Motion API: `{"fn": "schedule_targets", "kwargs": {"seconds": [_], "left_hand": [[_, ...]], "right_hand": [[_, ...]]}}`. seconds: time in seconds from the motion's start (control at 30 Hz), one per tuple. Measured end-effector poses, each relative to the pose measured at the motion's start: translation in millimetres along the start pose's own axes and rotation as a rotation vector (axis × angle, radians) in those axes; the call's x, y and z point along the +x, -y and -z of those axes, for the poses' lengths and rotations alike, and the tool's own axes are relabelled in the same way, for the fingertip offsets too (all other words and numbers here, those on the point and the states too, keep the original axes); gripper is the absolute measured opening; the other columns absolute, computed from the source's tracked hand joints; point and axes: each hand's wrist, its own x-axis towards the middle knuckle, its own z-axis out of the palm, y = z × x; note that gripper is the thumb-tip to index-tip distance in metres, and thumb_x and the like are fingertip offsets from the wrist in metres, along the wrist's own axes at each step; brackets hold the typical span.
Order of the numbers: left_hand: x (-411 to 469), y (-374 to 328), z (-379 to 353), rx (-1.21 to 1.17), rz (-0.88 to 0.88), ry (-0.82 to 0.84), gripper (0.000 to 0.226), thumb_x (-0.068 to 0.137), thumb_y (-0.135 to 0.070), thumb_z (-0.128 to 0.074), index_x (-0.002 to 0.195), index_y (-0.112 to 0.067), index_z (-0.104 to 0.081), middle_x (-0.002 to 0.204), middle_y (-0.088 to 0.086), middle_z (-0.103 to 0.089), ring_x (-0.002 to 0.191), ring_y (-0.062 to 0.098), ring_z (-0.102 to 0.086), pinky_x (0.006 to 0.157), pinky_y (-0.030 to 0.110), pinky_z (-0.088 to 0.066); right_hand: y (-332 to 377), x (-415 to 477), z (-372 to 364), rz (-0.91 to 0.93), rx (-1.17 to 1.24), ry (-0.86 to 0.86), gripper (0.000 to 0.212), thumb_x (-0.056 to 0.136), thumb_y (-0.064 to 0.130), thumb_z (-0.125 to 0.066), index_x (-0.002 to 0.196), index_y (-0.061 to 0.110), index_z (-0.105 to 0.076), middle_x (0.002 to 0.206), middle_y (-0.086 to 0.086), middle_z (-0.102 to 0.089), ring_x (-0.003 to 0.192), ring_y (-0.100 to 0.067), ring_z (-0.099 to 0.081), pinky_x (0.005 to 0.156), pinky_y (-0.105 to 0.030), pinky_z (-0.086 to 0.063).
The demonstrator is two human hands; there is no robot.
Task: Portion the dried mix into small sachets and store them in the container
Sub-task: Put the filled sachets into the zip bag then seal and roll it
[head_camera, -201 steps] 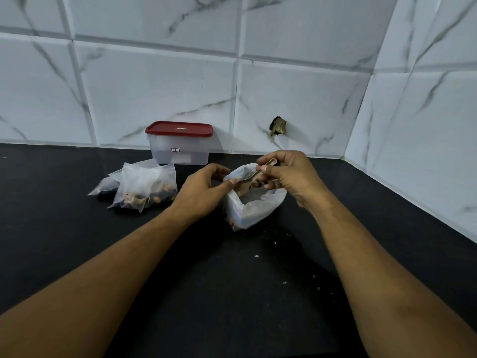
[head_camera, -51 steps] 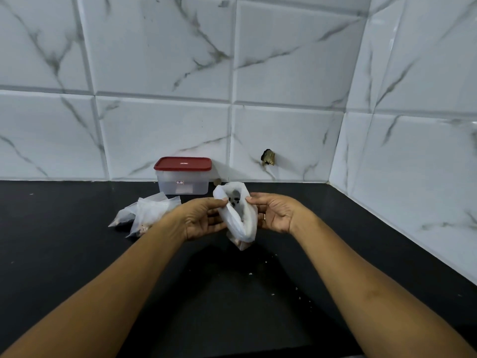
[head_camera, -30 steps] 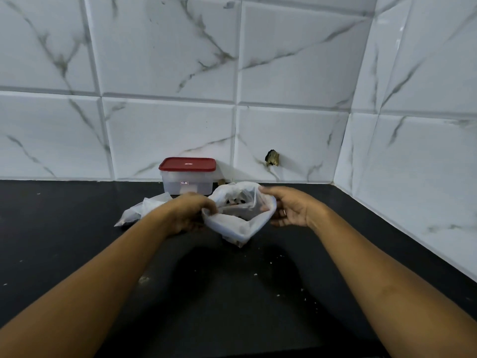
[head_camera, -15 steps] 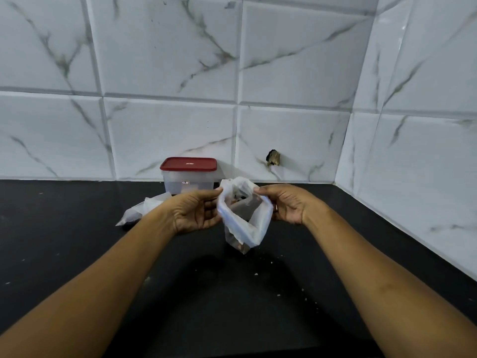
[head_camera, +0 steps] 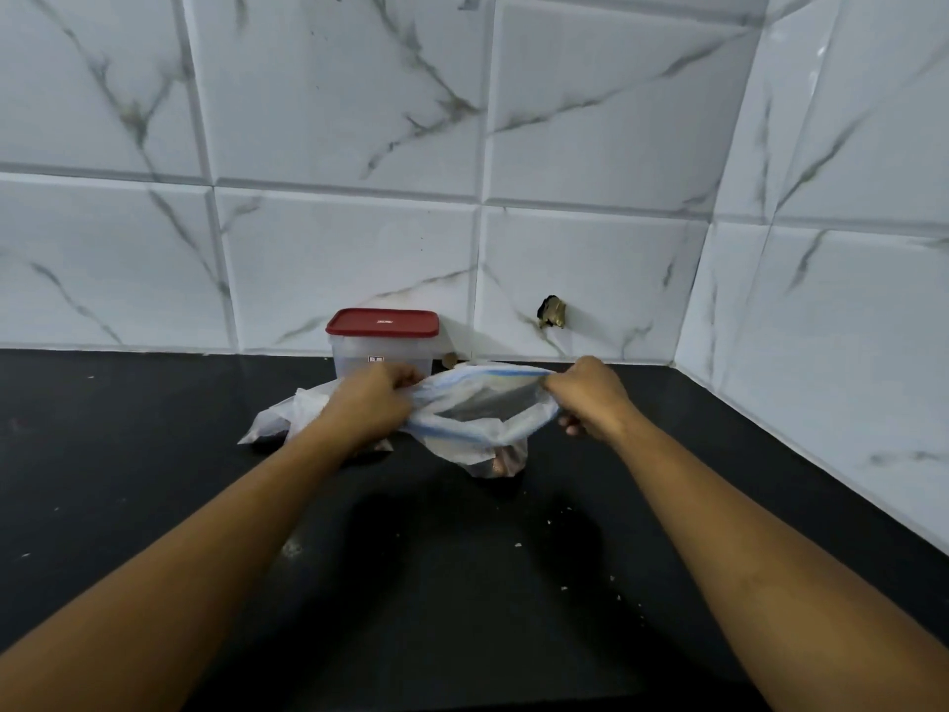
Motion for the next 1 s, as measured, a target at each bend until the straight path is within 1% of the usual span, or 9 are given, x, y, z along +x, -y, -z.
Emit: {"fn": "schedule_targets", "kwargs": {"seconds": [0.1, 0.27, 0.37, 0.47, 0.57, 0.67, 0.83, 0.93, 1.0], "left_hand": [[-3, -4, 2, -0.242, -0.002, 0.163, 0.027, 0.081, -0.008, -0.059, 0.105, -0.009, -0.07, 0.092, 0.013, -0.071, 0.085, 0.023, -0.065, 0.074, 0.034, -0.05], [-7, -16, 9, -0.761, 0.181, 0.431, 0.054, 0.072, -0.03, -0.079, 0.121, -0.009, -0.069, 0.115, 0.019, -0.075, 0.097, 0.029, -0.072, 0.087, 0.042, -0.057], [-5, -23, 7, -0.927, 0.27, 0.507, 0.057, 0.095, -0.057, -0.06, 0.127, -0.012, -0.069, 0.124, 0.015, -0.074, 0.11, 0.029, -0.072, 0.095, 0.042, -0.057], [1, -21, 1, -0.939, 0.35, 0.405, 0.056, 0.1, -0.058, -0.053, 0.126, -0.012, -0.07, 0.121, 0.013, -0.075, 0.115, 0.031, -0.071, 0.099, 0.044, -0.055], [5, -19, -1, -0.867, 0.38, 0.224, 0.037, 0.098, -0.033, -0.069, 0.119, -0.003, -0.071, 0.107, 0.016, -0.078, 0.093, 0.028, -0.075, 0.077, 0.038, -0.061], [5, -22, 4, -0.86, 0.347, 0.173, 0.018, 0.093, -0.016, -0.074, 0.104, -0.002, -0.071, 0.083, 0.012, -0.074, 0.062, 0.02, -0.07, 0.049, 0.026, -0.054], [8, -18, 3, -0.64, 0.297, 0.082, 0.007, 0.093, -0.001, -0.067, 0.091, -0.008, -0.066, 0.077, 0.011, -0.067, 0.066, 0.021, -0.061, 0.05, 0.026, -0.051], [9, -9, 4, -0.331, 0.272, -0.06, 0.013, 0.092, 0.0, -0.061, 0.09, -0.013, -0.062, 0.088, 0.012, -0.066, 0.068, 0.023, -0.062, 0.052, 0.03, -0.052], [7, -6, 3, -0.14, 0.239, -0.087, 0.018, 0.086, -0.004, -0.057, 0.091, -0.021, -0.062, 0.09, 0.008, -0.068, 0.08, 0.029, -0.067, 0.069, 0.041, -0.061]], "right_hand": [[5, -8, 5, -0.22, 0.319, 0.329, 0.041, 0.097, 0.043, -0.067, 0.11, 0.003, -0.066, 0.074, -0.009, -0.066, 0.052, -0.016, -0.063, 0.053, -0.031, -0.059], [-1, -5, 12, -0.22, 0.647, 0.648, 0.05, 0.09, 0.047, -0.072, 0.123, 0.009, -0.067, 0.113, -0.015, -0.073, 0.103, -0.032, -0.07, 0.098, -0.055, -0.056], [-10, -7, 9, -0.124, 0.7, 0.781, 0.044, 0.092, 0.028, -0.073, 0.133, 0.016, -0.064, 0.13, -0.019, -0.066, 0.115, -0.038, -0.067, 0.098, -0.061, -0.054], [-18, -6, 7, -0.011, 0.642, 0.902, 0.057, 0.096, 0.003, -0.066, 0.145, 0.03, -0.056, 0.14, -0.018, -0.062, 0.128, -0.042, -0.061, 0.084, -0.055, -0.06], [-13, -9, 3, 0.028, 0.491, 0.719, 0.06, 0.093, -0.011, -0.06, 0.142, 0.025, -0.057, 0.124, -0.018, -0.068, 0.096, -0.029, -0.072, 0.062, -0.037, -0.062], [-6, -7, -3, 0.053, 0.374, 0.376, 0.036, 0.09, -0.009, -0.057, 0.116, 0.011, -0.07, 0.104, -0.017, -0.077, 0.072, -0.02, -0.062, 0.046, -0.023, -0.048], [-6, 1, 2, 0.218, 0.06, -0.032, 0.023, 0.084, -0.004, -0.062, 0.087, 0.016, -0.075, 0.083, -0.003, -0.073, 0.072, -0.017, -0.063, 0.051, -0.024, -0.046], [-1, -4, 10, 0.233, -0.178, -0.197, 0.027, 0.085, 0.0, -0.055, 0.092, 0.023, -0.068, 0.092, 0.003, -0.067, 0.08, -0.02, -0.065, 0.063, -0.031, -0.052], [4, -7, 12, 0.257, -0.333, -0.244, 0.012, 0.093, 0.012, -0.058, 0.103, 0.018, -0.06, 0.096, 0.0, -0.063, 0.083, -0.023, -0.063, 0.065, -0.033, -0.046]]}}
